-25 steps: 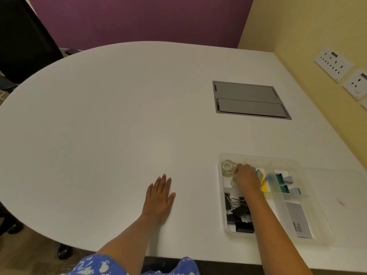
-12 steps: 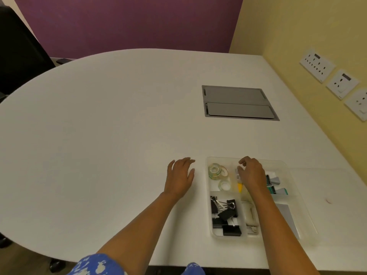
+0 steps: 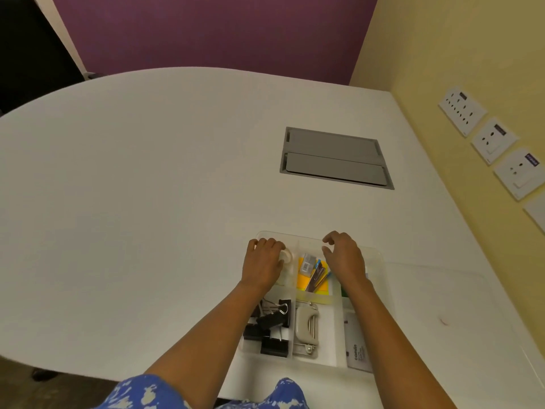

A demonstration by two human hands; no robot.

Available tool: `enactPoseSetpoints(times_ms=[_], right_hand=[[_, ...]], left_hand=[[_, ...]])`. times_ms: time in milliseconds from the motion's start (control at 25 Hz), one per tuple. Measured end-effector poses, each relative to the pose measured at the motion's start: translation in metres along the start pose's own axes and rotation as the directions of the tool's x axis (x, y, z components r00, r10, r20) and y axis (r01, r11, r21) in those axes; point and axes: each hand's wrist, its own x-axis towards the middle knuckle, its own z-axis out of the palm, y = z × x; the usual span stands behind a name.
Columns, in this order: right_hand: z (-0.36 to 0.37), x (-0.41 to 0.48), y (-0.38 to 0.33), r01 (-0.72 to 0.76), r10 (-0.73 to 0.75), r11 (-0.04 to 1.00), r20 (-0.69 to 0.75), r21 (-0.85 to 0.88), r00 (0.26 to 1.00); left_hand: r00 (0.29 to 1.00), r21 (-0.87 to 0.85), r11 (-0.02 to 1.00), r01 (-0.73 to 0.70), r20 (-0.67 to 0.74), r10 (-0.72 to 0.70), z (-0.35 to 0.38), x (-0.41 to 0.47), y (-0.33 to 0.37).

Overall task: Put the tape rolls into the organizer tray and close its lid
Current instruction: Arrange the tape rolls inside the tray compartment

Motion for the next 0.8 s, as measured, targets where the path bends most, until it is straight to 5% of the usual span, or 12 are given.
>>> enactPoseSetpoints(times_ms=[440,800], right_hand=[[0.004,-0.006,0.014,0.069,-0.07,0.997,0.032,0.044,0.997],[0.008,-0.013,0.005,0.141,-0.144,0.986,0.032,0.088,0.989]], left_hand=[[0.991,0.084,0.988,0.132,-0.012,-0.132,0.003,-0.005,0.004],[0.999,0.056,0.998,0.02,0.04,-0.022,-0.008,-0.028,0.002]])
